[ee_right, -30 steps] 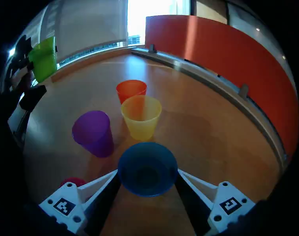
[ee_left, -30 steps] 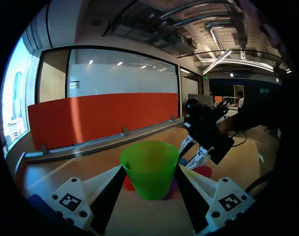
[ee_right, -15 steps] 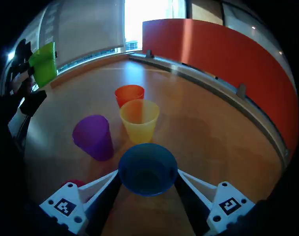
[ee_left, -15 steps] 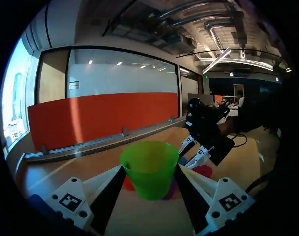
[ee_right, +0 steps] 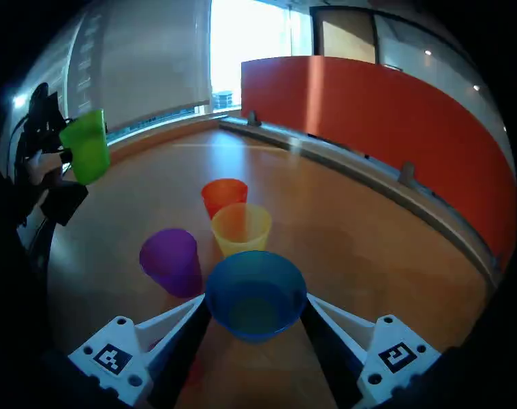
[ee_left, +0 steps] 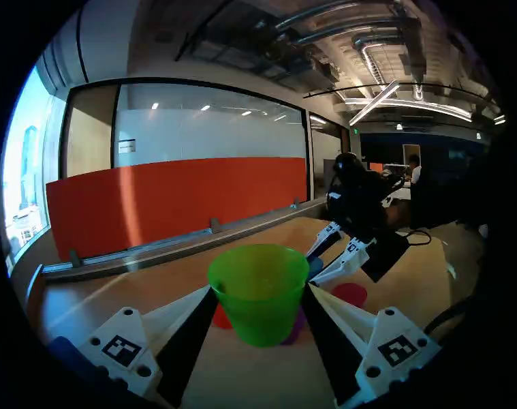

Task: Pour water

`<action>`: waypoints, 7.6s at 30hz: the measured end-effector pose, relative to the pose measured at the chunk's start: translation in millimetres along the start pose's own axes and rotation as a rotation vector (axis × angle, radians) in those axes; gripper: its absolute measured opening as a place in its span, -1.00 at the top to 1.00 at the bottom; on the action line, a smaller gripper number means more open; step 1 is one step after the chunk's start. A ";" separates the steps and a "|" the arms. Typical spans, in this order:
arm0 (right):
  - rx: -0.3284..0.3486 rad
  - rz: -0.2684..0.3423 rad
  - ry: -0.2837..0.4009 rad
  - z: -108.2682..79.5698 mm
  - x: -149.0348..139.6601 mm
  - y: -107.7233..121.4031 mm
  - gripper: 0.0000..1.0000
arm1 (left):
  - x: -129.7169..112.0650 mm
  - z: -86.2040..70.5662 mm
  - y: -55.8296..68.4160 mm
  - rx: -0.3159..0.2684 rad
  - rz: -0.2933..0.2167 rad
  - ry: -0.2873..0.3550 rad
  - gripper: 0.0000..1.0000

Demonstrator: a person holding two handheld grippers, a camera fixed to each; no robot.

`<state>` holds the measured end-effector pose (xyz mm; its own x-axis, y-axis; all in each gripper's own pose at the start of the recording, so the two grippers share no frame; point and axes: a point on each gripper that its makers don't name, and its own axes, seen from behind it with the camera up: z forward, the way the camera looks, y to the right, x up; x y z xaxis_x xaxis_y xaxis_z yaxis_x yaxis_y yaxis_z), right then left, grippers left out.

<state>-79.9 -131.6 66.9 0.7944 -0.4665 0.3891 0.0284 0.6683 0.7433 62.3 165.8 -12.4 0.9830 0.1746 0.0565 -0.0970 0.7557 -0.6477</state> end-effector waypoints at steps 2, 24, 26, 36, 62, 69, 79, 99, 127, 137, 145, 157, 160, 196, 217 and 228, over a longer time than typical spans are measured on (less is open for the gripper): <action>-0.004 -0.003 0.017 -3.2 5.5 0.0 -0.80 | -1.2 -0.2 -0.3 0.001 0.000 -0.001 -0.68; -0.025 -0.035 0.249 -31.0 70.2 -16.1 -0.79 | -1.8 -3.5 -0.1 0.008 0.003 0.000 -0.68; -0.026 -0.041 0.273 -32.3 76.4 -18.3 -0.79 | -2.0 -3.5 0.0 0.008 0.004 0.000 -0.68; -0.038 -0.045 0.393 -46.2 108.8 -25.6 -0.79 | -3.6 -4.4 0.5 0.006 0.002 0.000 -0.67; -0.050 -0.044 0.548 -71.1 154.1 -25.4 -0.79 | -6.4 -3.3 3.7 -0.003 0.001 -0.006 -0.67; -0.048 -0.045 0.547 -72.1 162.6 -27.1 -0.79 | -6.8 -2.0 5.2 -0.007 0.000 -0.007 -0.67; -0.034 -0.077 0.541 -72.8 173.7 -36.1 -0.79 | -7.4 -1.8 6.2 -0.010 -0.002 -0.006 -0.68; -0.004 -0.197 0.519 -74.1 189.0 -54.3 -0.79 | -16.0 0.7 11.9 -0.027 0.008 -0.015 -0.67; 0.038 -0.321 0.513 -69.8 204.2 -76.4 -0.79 | -21.5 4.7 23.4 -0.080 0.017 -0.007 -0.67; 0.052 -0.372 0.509 -67.8 208.4 -83.9 -0.79 | -23.8 7.7 29.9 -0.105 0.021 -0.009 -0.68; 0.051 -0.415 0.509 -65.7 212.0 -86.8 -0.79 | -26.8 11.0 33.1 -0.114 0.018 -0.013 -0.67; 0.070 -0.483 0.505 -62.8 218.3 -96.8 -0.79 | -26.6 13.4 37.1 -0.125 0.008 -0.007 -0.67; 0.072 -0.504 0.505 -62.9 220.6 -98.9 -0.79 | -27.2 13.5 38.6 -0.128 0.011 -0.007 -0.67; 0.048 -0.725 0.485 -53.1 232.8 -107.7 -0.79 | -27.6 14.7 41.9 -0.134 0.011 -0.001 -0.67; 0.024 -0.851 0.477 -49.7 239.5 -118.0 -0.79 | -24.1 15.2 45.1 -0.139 0.015 0.005 -0.67; 0.007 -0.890 0.471 -47.9 241.1 -117.5 -0.79 | -24.6 15.5 45.8 -0.138 0.018 0.003 -0.67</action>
<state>137.4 -294.9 47.2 0.6449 -0.5171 -0.5627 0.7259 0.1841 0.6627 31.2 205.8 -31.7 0.9818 0.1855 0.0416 -0.0927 0.6583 -0.7470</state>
